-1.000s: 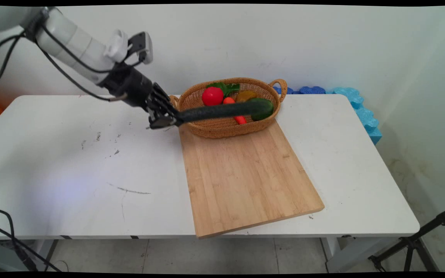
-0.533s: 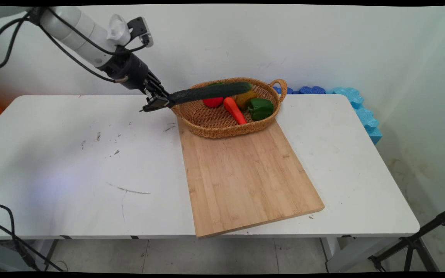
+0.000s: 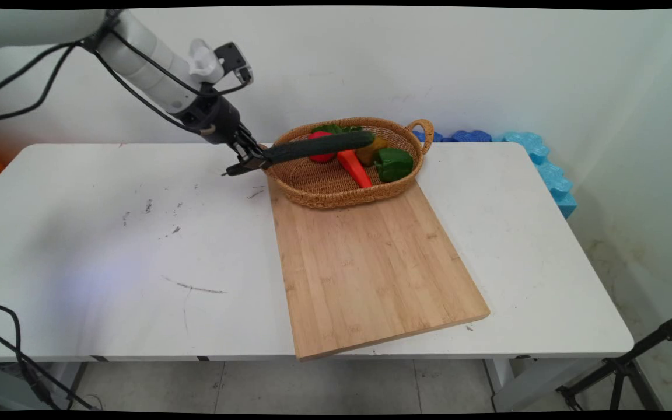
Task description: Place the picked object in the vegetable basket
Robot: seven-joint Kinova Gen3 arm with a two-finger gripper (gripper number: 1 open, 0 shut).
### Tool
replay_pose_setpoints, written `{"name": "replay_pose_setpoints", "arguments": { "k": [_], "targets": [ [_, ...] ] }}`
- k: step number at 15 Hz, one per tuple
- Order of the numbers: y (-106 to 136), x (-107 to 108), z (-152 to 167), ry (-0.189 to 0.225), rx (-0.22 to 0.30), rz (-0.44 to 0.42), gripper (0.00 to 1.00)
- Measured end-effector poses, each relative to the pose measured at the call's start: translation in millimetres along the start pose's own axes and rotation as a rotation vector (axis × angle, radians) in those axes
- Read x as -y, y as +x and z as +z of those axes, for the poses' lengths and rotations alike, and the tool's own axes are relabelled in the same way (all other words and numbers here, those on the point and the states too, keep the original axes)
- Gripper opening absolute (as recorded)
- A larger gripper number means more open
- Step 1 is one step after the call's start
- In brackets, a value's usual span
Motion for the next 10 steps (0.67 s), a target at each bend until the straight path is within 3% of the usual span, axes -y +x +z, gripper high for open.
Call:
{"name": "replay_pose_setpoints", "arguments": {
  "k": [3,4,10],
  "targets": [
    [4.6,-2.9,10.4,0.008,0.01,-0.014,0.0],
    [5.8,-4.0,12.5,0.009,0.011,-0.017,1.0],
    [11.4,-12.3,17.1,-0.003,0.003,-0.017,1.0]
  ]
}}
